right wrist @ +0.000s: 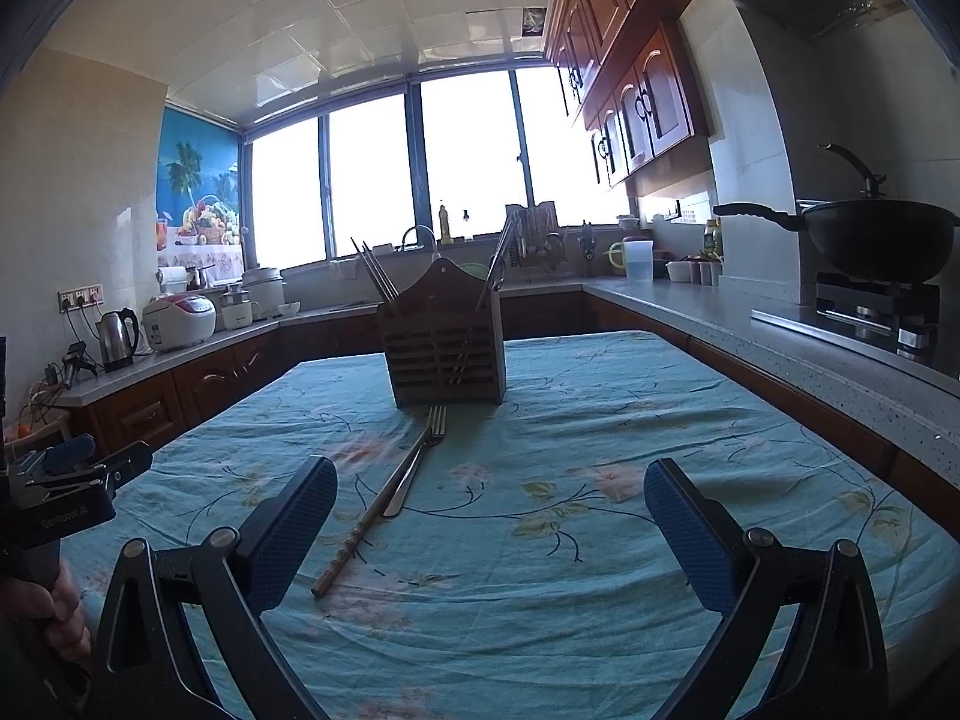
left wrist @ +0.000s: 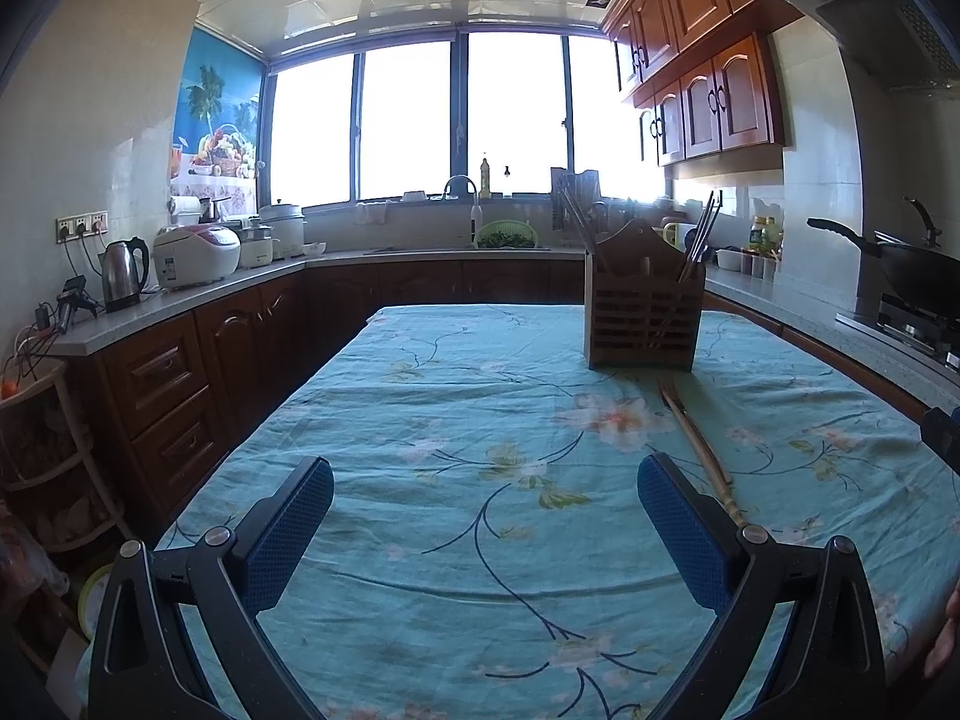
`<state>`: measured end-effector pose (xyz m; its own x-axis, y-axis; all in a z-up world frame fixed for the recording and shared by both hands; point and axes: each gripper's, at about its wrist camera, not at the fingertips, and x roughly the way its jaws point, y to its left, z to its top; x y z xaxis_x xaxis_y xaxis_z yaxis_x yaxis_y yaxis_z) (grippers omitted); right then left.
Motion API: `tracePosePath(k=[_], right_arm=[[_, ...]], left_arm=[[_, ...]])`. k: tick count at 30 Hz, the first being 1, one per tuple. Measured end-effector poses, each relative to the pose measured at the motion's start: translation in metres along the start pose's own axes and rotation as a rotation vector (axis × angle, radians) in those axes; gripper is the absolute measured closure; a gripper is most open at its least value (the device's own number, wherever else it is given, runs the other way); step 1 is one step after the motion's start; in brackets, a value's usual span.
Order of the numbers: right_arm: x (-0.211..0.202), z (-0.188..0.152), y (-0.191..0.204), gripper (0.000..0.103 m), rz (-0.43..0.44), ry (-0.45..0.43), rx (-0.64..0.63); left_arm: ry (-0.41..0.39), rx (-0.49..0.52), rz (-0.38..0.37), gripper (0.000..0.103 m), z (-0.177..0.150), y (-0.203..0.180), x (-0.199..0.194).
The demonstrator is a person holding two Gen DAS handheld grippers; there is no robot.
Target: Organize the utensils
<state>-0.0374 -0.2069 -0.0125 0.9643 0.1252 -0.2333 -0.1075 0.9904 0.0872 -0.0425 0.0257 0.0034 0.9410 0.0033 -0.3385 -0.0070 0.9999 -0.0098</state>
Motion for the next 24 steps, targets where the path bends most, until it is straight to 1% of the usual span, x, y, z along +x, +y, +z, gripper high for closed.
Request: tracePosePath(k=[24], right_arm=[[-0.0008,0.0001,0.0008,0.000,0.003,-0.002,0.004]], left_arm=[[0.006,-0.005,-0.008,0.001,-0.0016,-0.0084,-0.0031]])
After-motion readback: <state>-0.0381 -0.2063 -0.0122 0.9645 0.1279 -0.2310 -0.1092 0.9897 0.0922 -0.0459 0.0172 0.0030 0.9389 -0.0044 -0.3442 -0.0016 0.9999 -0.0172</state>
